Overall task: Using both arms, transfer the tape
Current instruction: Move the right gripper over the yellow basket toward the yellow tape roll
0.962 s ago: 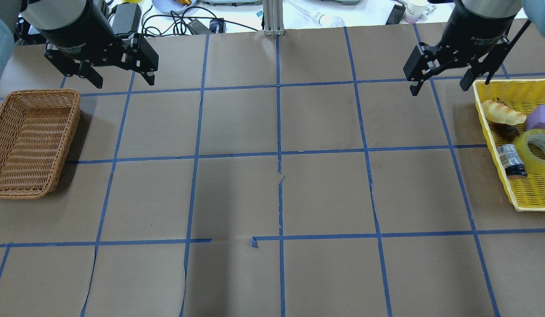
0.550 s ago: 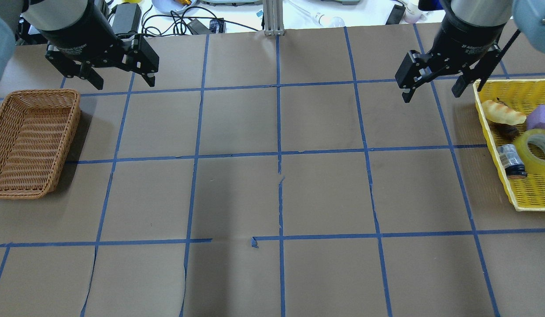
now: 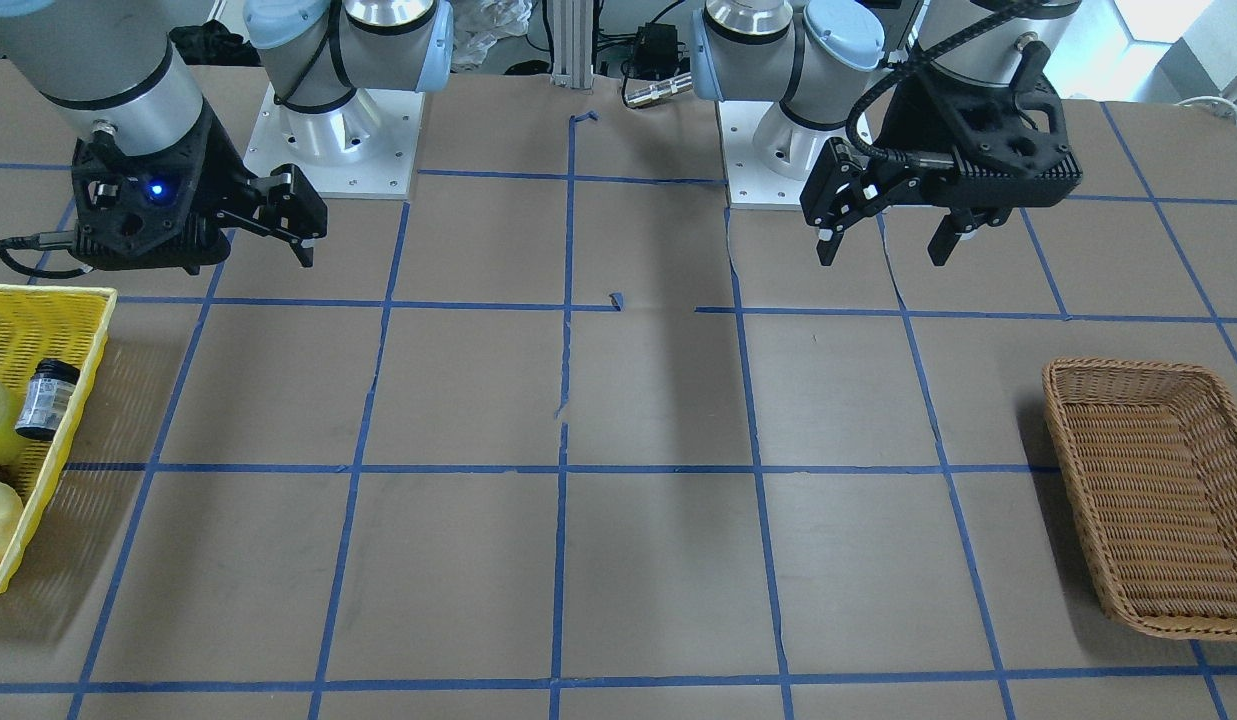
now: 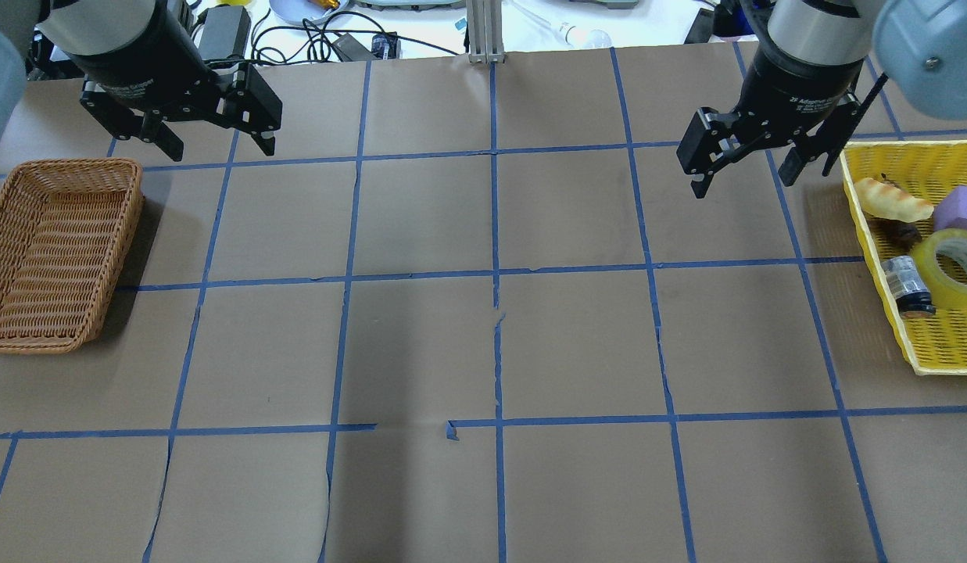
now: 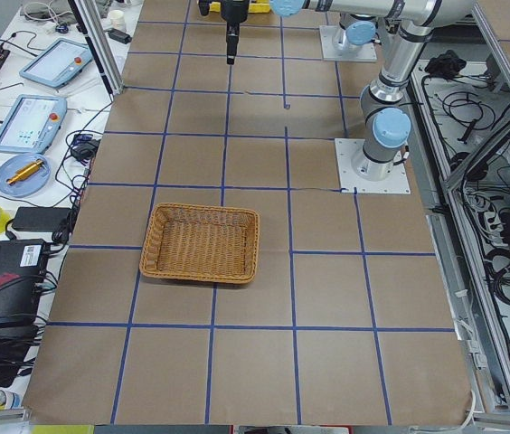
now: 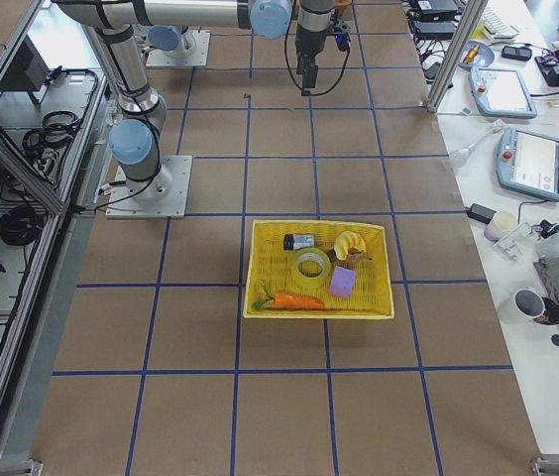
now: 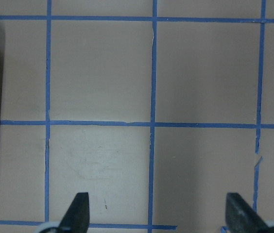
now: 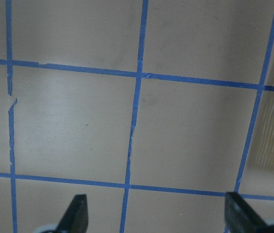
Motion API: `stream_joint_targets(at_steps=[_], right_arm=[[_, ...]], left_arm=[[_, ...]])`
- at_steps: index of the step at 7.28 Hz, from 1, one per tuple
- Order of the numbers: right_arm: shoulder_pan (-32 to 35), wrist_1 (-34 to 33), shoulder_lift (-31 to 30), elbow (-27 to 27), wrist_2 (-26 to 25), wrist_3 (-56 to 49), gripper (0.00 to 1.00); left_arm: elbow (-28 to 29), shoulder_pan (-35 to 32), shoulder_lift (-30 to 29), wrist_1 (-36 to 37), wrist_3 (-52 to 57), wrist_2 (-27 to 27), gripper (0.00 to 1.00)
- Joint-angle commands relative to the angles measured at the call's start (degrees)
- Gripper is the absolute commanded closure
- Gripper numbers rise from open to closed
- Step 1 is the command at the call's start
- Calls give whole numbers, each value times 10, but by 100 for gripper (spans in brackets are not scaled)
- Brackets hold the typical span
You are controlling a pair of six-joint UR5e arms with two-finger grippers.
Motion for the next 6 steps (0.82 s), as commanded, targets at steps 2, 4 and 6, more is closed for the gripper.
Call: stream_joint_targets(at_steps=[2,4,6], right_arm=[[-3,-3,3,3,-10,2,0],[-94,-73,9,5,-21,-118,0],[-255,-98,53,18,-15,-367,0]], left_arm=[[1,0,-1,-1,0,0,0],[1,0,1,-1,-1,0,0],[2,0,-1,-1,-3,-1,0]])
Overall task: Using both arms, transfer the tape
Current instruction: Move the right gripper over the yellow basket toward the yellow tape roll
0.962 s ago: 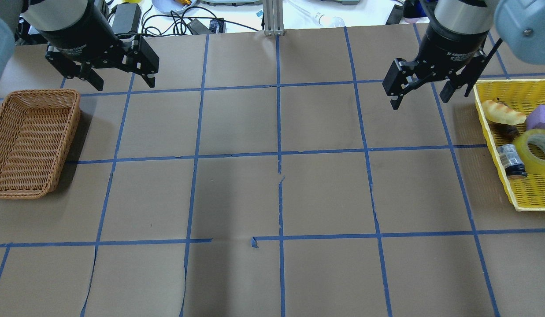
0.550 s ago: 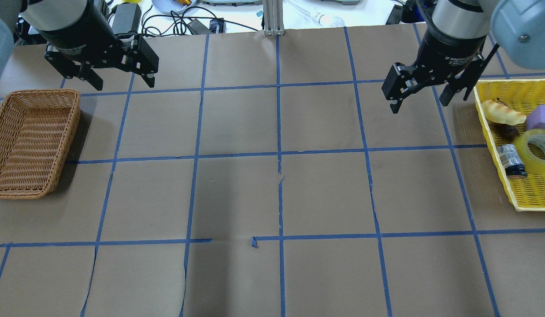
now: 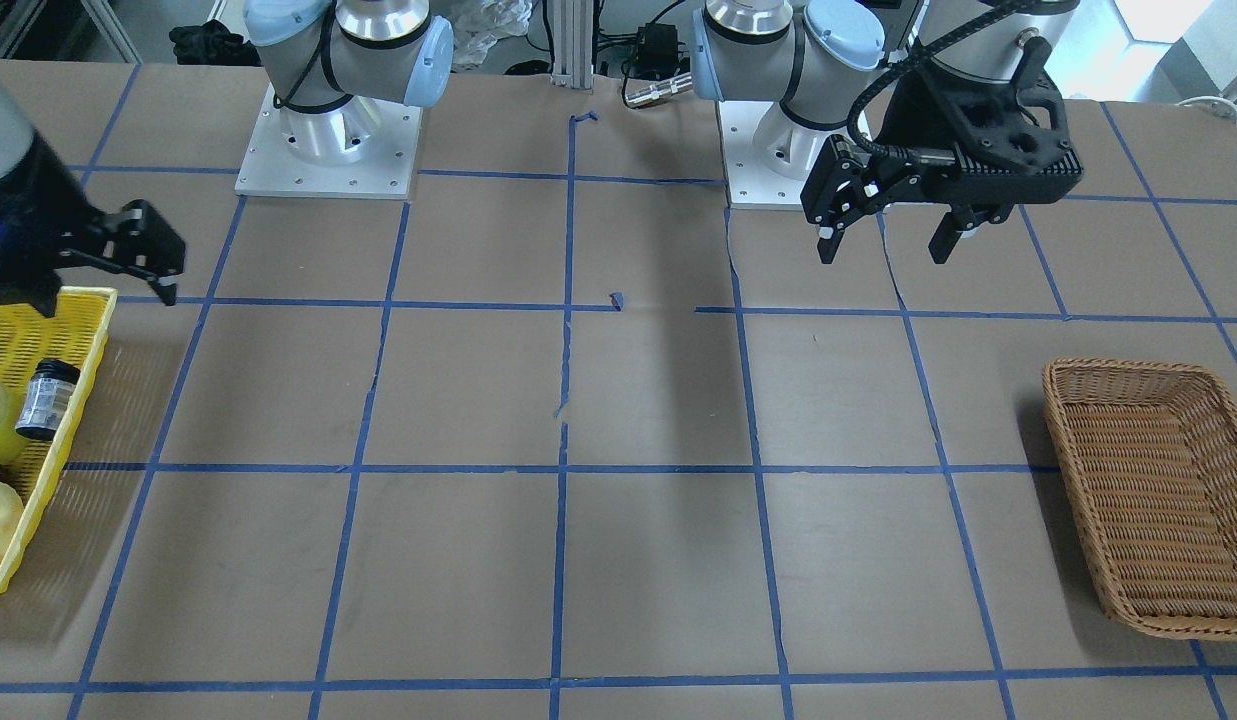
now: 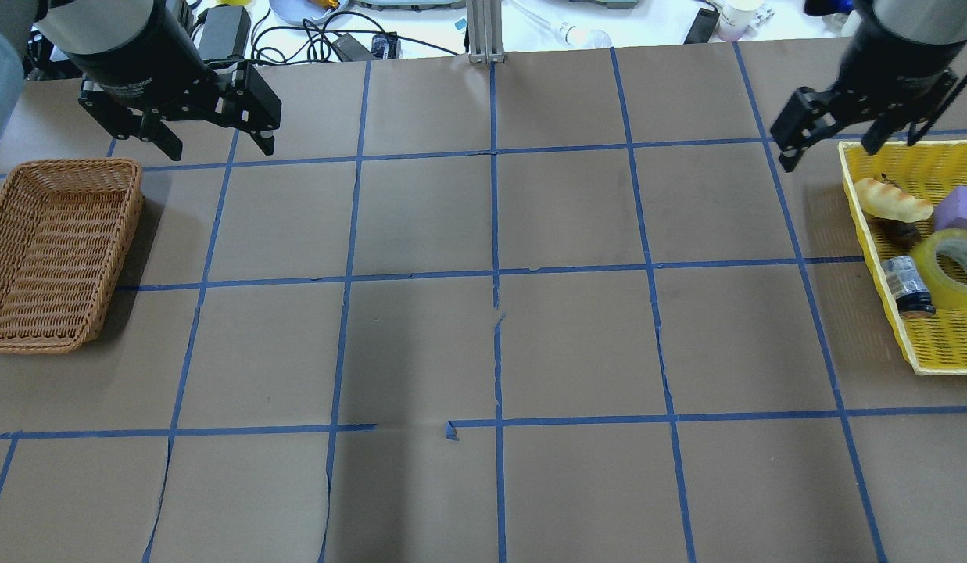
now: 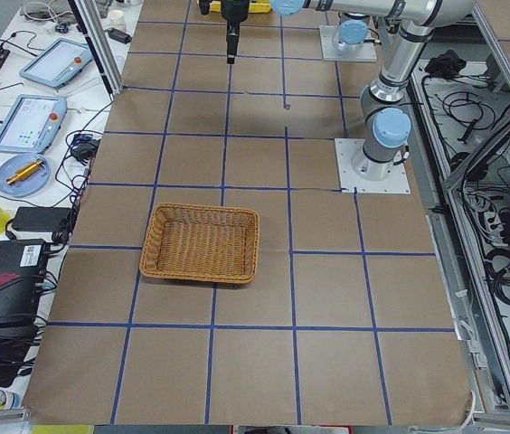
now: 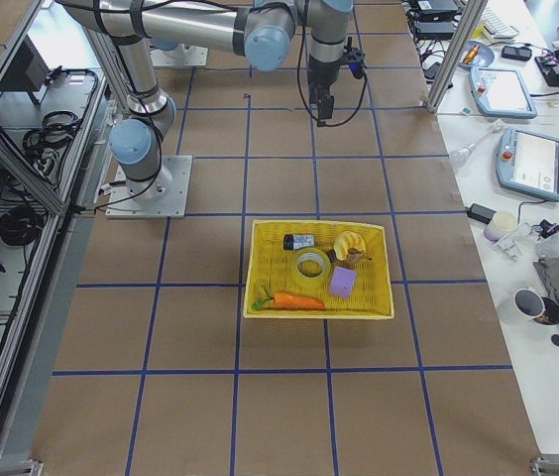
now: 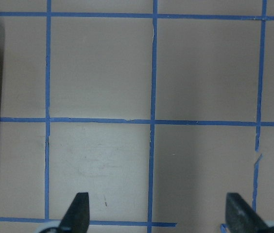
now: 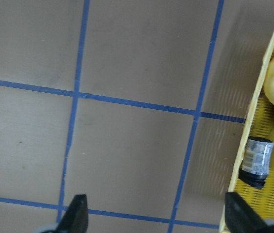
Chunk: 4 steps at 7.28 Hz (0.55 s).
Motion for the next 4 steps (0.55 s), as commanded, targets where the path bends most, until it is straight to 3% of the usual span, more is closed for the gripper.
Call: stream_joint_targets(at_steps=[1,3,4], right_arm=[[-155,-87,70,16,3,-250,0],[-211,-244,129,83,-2,-348,0],[-235,-275,137,125,-4,-352,0]], left_arm=[[0,0,0,-1,-1,-1,0],[-2,-1,2,-5,0,-1,0],[-2,-1,0,-9,0,-1,0]])
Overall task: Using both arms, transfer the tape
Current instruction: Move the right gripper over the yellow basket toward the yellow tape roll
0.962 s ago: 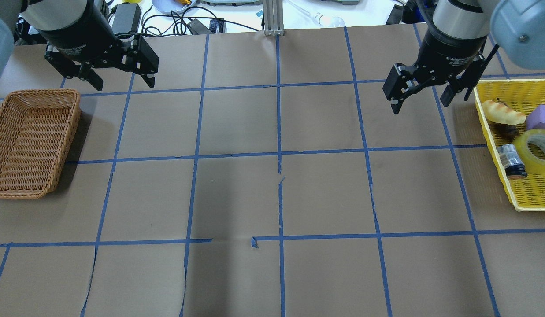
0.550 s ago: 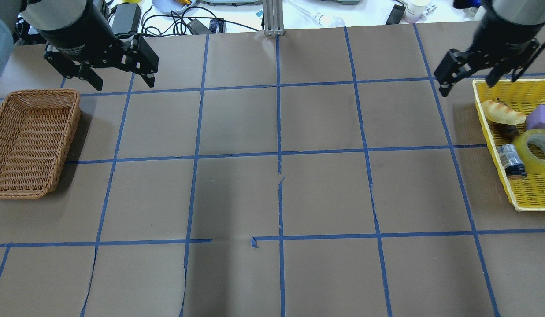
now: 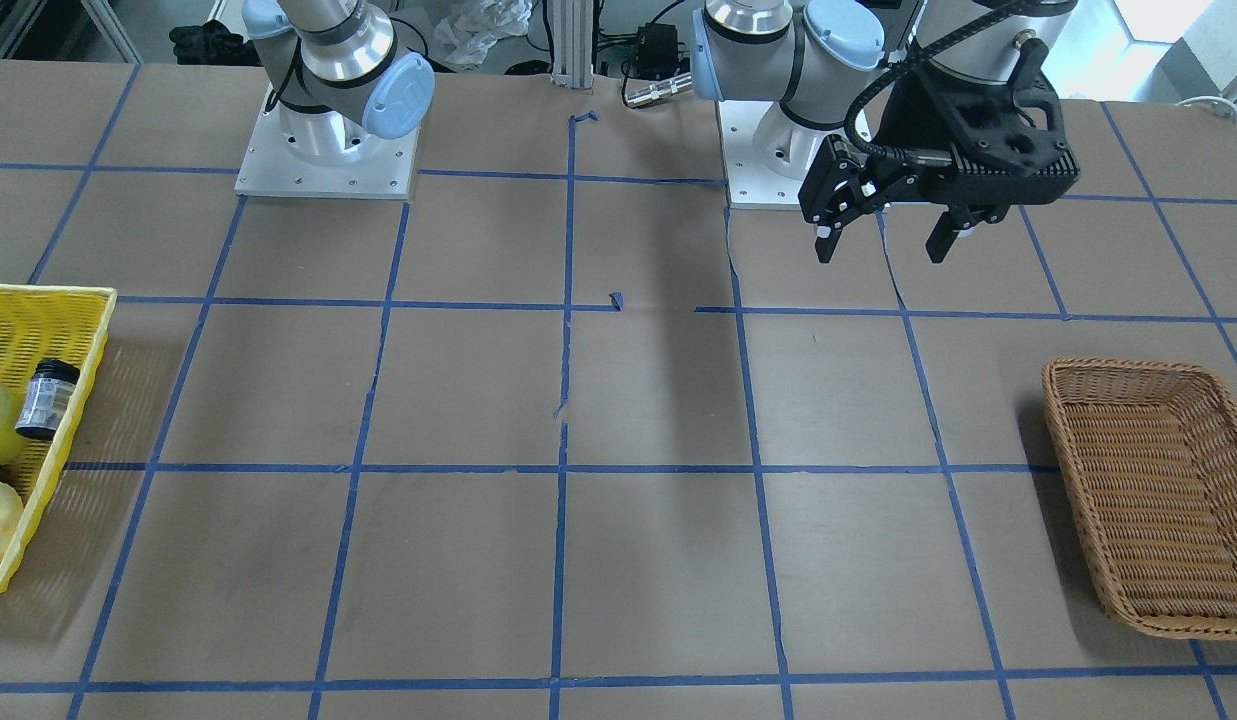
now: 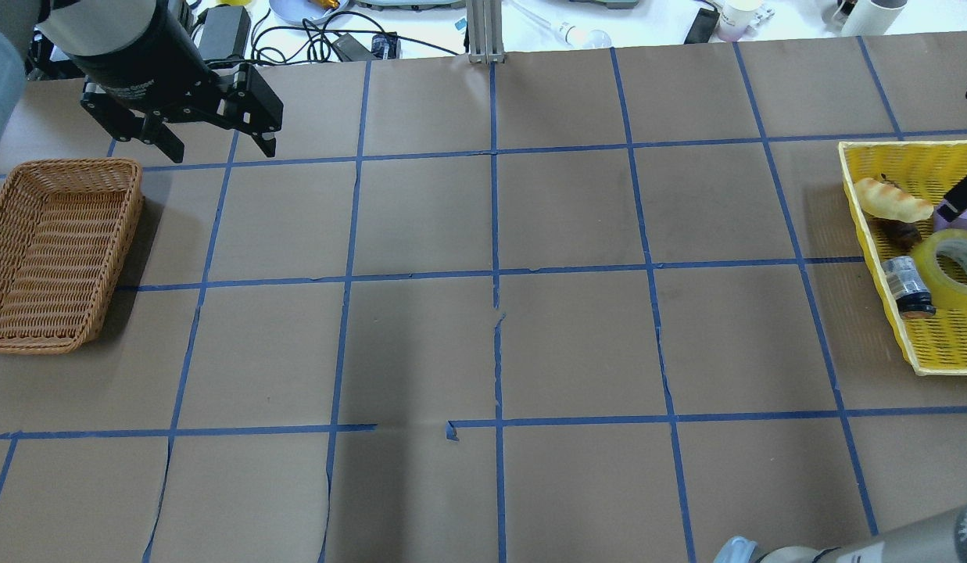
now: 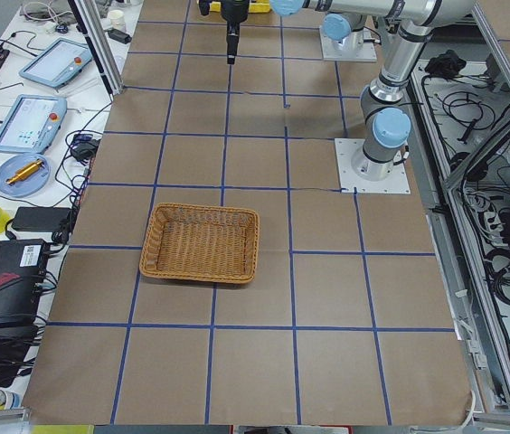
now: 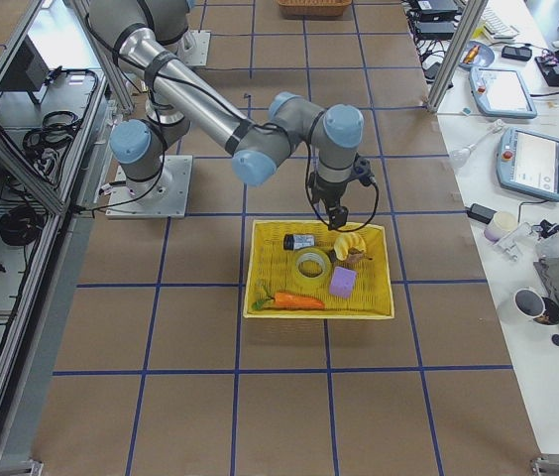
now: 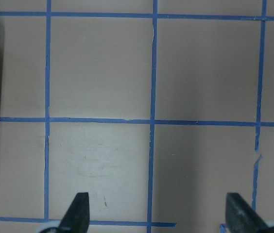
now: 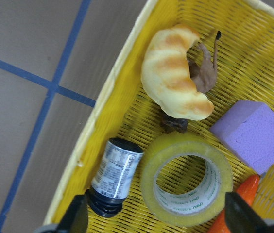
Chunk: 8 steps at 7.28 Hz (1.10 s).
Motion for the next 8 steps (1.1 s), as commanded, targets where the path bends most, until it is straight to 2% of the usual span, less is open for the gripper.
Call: stream_joint_targets(at_steps=[1,2,4,5,7,8], right_arm=[[-42,-99,28,80,-5,-30,0],[-47,-115,38,99,-11,-30,0],[-66,-116,61,102,-30,-30,0],[-74,-116,68,101,-23,-29,6],[-74,-116,68,101,-25,-28,76],[-74,-116,66,101,-23,-27,77]], left_arm=[[-4,1,0,-1,5,1,0],[-5,1,-1,-1,5,1,0],[-10,1,3,0,4,-1,0],[-10,1,2,1,4,0,0],[-9,1,3,1,5,0,0],[-9,2,3,2,5,-1,0]])
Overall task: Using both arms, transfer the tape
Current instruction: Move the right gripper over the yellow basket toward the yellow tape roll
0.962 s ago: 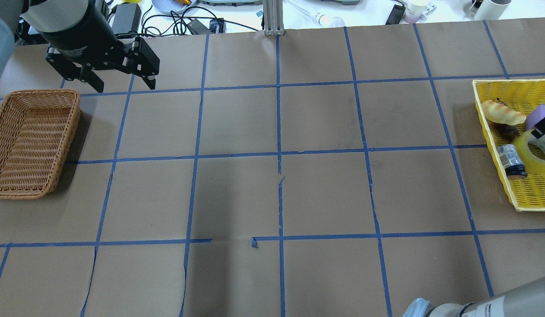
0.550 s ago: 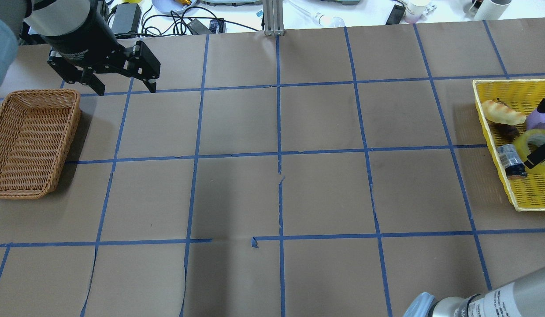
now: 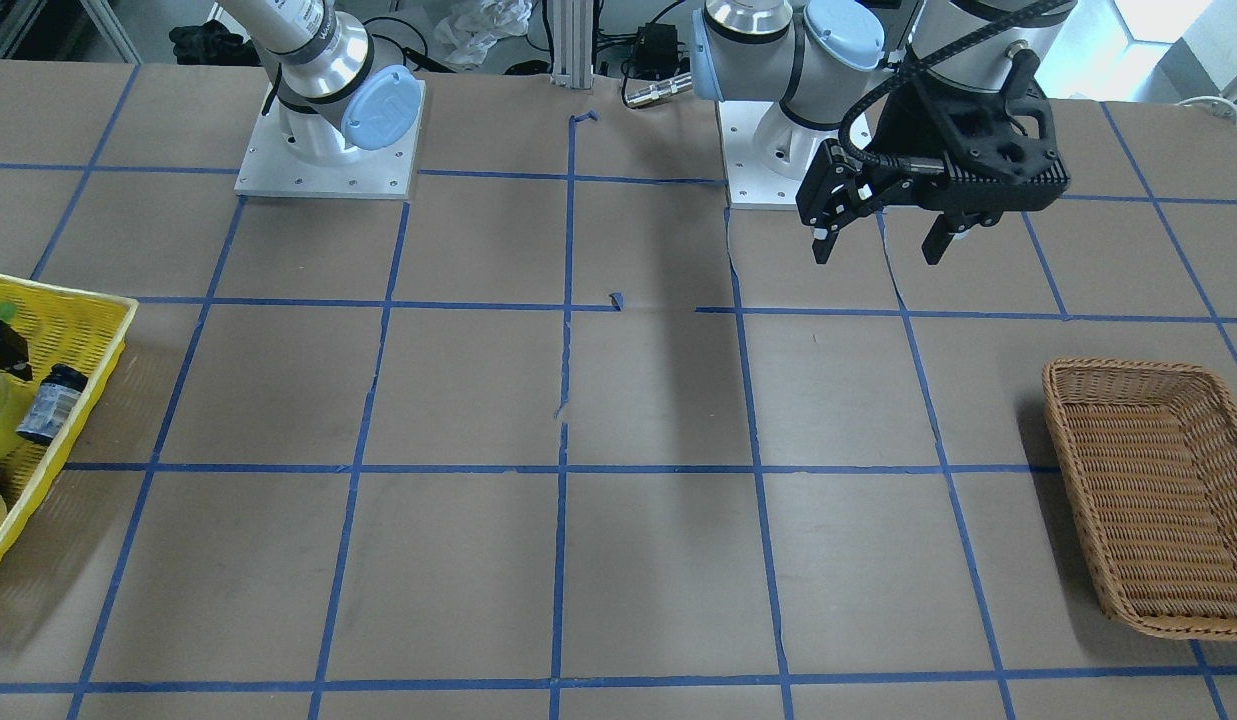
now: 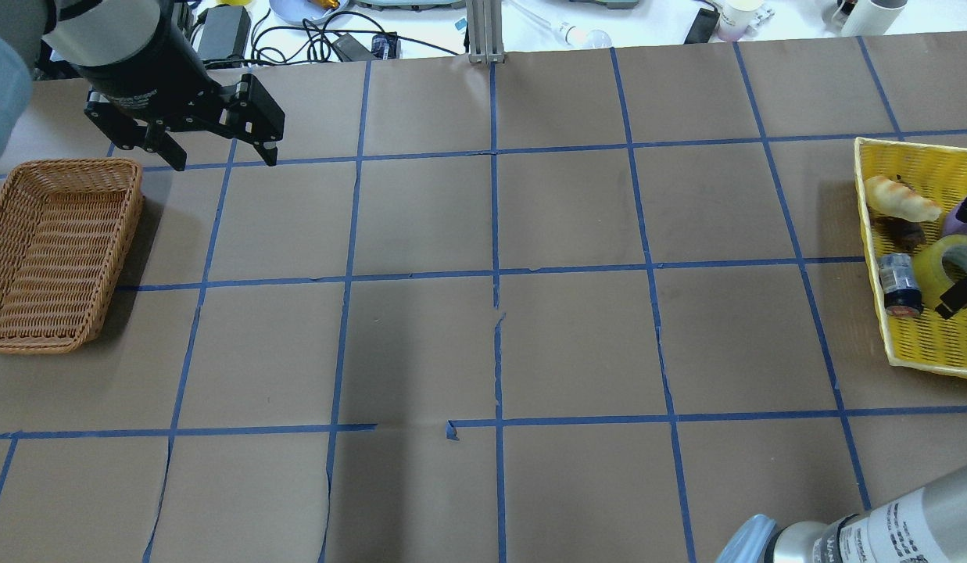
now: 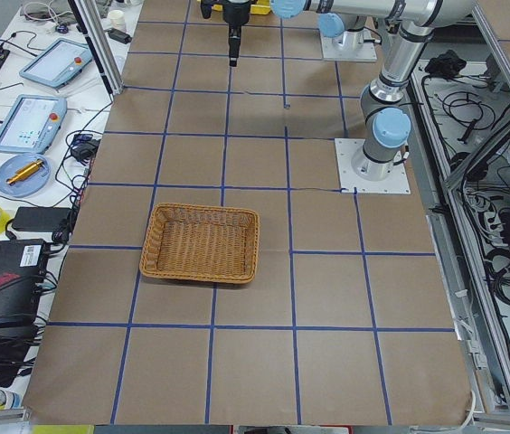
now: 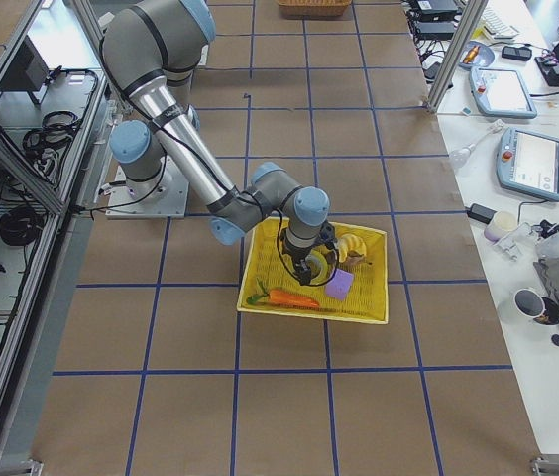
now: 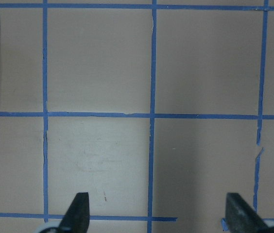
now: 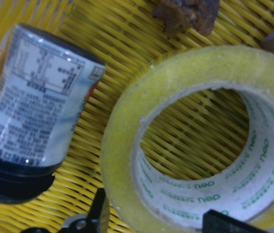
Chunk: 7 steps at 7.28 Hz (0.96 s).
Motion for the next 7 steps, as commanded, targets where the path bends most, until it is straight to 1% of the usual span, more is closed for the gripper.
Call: stream_joint_targets(at_steps=[1,2,3,4,6,7], right_arm=[[0,2,-7,-3,1,6,48],[0,5,-10,-5,2,7,31],[4,5,-19,-5,3,8,19],[7,7,-36,-5,2,28,11],[7,12,-35,-4,2,47,2],[7,11,-33,-4,2,46,2]], left_arm=[[-1,0,1,1,0,0,0],[-1,0,0,1,0,-1,0],[-1,0,0,1,0,0,0],[-1,0,0,1,0,0,0],[-1,0,0,1,0,0,0],[-2,0,0,1,0,0,0]])
